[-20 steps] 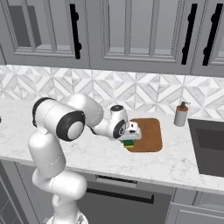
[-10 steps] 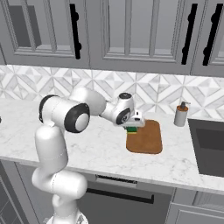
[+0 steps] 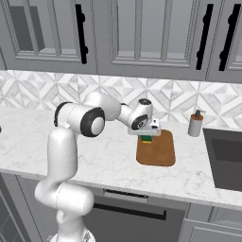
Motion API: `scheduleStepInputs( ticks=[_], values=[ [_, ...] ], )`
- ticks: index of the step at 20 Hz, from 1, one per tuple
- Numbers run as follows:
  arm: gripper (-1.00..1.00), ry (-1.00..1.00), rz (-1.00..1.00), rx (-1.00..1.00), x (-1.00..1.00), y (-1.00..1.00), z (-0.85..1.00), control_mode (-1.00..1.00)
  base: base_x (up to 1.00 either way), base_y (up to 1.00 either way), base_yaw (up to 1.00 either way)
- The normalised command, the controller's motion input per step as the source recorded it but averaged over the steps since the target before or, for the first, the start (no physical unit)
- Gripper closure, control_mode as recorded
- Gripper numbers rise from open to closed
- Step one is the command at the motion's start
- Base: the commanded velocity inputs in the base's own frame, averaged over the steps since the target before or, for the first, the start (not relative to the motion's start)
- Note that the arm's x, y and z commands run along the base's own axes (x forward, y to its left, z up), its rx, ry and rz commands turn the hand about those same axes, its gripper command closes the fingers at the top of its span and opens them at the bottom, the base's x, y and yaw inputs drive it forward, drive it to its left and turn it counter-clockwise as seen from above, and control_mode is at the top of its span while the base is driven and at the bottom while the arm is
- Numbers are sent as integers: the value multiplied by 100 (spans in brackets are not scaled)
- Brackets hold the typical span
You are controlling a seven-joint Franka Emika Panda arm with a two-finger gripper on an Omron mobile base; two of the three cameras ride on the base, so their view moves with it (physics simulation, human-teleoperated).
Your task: Pick up the sponge from the counter and clean the cutting board by briefly scrubbing or pressing down on the cutting board. Once finished, release the sponge.
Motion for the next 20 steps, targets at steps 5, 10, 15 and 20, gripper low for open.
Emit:
scheduleStepInputs(
  ticks=[5,10,15,20],
  values=[
    [100,0,7,0,13,63,-44,-100,0,0,0],
    [100,0,0,0,22,-29,0,-100,0,0,0],
    [100,0,0,0,3,-72,-2,-100,0,0,0],
    [100,-2,-2,0,4,-52,32,-100,0,0,0]
  ],
)
